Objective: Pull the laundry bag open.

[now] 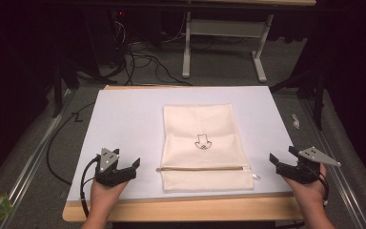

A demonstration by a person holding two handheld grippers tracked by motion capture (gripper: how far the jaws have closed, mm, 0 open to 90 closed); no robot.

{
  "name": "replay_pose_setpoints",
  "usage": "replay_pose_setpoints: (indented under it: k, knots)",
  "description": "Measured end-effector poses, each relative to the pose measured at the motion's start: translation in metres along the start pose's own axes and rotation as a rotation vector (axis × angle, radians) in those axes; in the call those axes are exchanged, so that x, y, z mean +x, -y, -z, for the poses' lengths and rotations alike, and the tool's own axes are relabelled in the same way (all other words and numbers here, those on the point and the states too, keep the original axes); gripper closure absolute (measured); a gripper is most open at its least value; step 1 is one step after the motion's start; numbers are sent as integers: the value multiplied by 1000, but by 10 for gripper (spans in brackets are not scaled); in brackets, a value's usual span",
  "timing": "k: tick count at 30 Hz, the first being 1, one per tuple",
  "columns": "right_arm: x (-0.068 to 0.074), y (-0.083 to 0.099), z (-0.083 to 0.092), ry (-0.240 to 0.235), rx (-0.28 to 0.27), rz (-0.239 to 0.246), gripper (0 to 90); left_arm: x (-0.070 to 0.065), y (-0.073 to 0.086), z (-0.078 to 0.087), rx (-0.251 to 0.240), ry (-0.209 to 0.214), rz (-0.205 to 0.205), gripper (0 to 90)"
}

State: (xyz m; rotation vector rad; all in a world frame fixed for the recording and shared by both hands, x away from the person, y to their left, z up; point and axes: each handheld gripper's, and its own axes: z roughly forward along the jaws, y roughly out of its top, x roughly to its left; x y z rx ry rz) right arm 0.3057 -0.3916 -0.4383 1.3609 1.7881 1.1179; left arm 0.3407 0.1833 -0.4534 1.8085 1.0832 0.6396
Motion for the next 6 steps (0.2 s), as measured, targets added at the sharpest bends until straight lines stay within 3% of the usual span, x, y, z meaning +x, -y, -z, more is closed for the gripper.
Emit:
replay_pose_setpoints:
  k: [6]
  knots:
    - [-1,1,1,6,0,-8,169,2,0,0,-1,-2,7,160]
